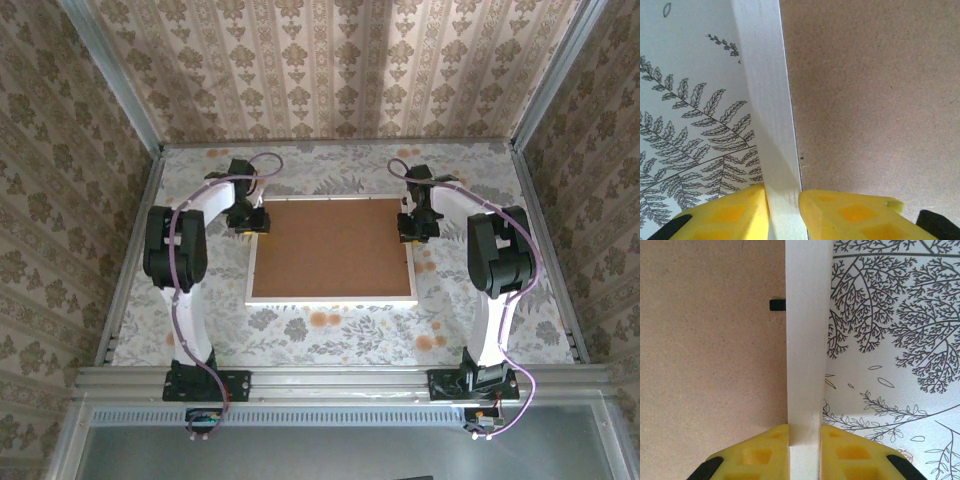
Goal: Put the photo into the frame
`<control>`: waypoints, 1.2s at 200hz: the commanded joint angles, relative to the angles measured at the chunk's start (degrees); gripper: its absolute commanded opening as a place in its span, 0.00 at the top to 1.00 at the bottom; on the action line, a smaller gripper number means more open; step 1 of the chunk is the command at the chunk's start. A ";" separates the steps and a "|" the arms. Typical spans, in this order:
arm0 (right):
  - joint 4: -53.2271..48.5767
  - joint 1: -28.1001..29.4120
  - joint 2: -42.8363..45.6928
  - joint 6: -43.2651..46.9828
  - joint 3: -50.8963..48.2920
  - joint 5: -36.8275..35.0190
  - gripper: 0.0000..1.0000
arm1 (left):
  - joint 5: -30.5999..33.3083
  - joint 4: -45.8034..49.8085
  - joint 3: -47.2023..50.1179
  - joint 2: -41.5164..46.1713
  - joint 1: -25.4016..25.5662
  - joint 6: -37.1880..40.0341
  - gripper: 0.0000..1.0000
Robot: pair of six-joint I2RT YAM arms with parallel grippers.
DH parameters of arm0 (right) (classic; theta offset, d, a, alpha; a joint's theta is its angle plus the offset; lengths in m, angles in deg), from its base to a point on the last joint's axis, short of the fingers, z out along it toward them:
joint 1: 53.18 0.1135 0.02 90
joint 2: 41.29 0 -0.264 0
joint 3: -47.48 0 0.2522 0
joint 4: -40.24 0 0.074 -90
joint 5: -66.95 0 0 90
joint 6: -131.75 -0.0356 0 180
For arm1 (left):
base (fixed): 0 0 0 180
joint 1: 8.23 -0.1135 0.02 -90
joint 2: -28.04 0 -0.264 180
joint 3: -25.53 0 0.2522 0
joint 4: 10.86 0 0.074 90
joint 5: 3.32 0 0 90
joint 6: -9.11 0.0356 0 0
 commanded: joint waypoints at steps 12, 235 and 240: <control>-0.98 1.37 -2.55 1.14 0.00 1.39 0.80 | -3.76 0.77 1.60 -6.00 3.09 1.51 0.58; -0.89 1.54 -3.01 1.12 0.22 1.52 0.80 | 1.39 3.22 -0.18 -6.57 4.48 0.64 0.54; -0.89 1.55 -3.06 1.17 0.22 1.54 0.80 | 1.47 3.41 -0.39 -6.63 4.59 0.68 0.54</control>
